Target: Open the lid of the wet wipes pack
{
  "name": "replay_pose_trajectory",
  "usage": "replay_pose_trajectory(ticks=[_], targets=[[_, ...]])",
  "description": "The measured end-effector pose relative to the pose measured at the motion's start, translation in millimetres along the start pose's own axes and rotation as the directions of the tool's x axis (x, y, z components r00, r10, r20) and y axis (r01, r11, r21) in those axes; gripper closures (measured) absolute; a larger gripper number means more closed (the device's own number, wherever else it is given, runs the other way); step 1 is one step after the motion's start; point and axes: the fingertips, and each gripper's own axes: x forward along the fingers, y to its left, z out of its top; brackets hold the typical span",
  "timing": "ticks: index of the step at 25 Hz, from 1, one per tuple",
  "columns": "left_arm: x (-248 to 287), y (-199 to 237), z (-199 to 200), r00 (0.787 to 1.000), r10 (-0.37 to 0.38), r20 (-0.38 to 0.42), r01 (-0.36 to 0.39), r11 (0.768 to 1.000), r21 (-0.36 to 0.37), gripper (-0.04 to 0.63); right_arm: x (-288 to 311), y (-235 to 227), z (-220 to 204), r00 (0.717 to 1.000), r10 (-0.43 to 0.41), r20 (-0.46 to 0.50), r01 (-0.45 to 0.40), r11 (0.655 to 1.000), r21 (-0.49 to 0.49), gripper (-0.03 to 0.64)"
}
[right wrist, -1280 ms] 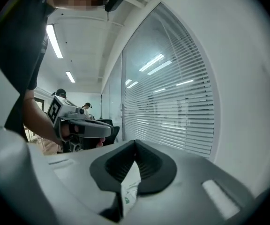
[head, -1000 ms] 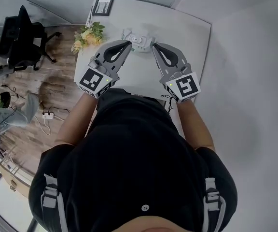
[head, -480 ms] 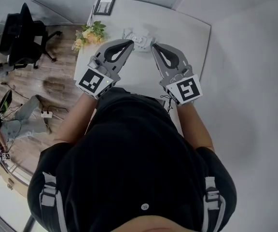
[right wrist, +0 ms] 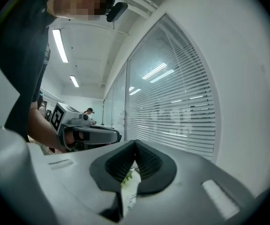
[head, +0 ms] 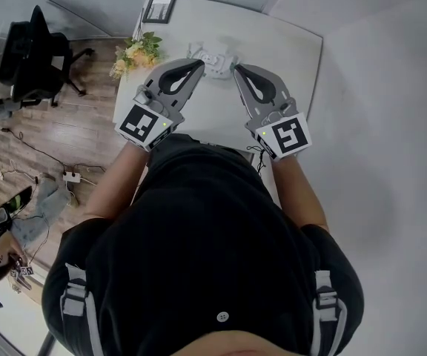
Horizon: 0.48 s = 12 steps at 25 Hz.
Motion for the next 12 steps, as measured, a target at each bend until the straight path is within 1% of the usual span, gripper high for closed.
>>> replay_pose_trajectory(ticks=[6,12], targets=[[-1.6,4.5,-0.3,1.0,0.014,0.0,-0.014,1.0,0.005,0.588,-0.3,0.2,-3.3,1.0,-0.003,-0.011,0.003,1.0,-0.001,0.606],[-5.7,5.4,-6.0,1.0,0.012,-0.014,-0.012,1.0,0.013,0.588,1.8,4.7,-3.4,1.0,0.004,-0.011,-0.004,1.0,-0.005,0.606]])
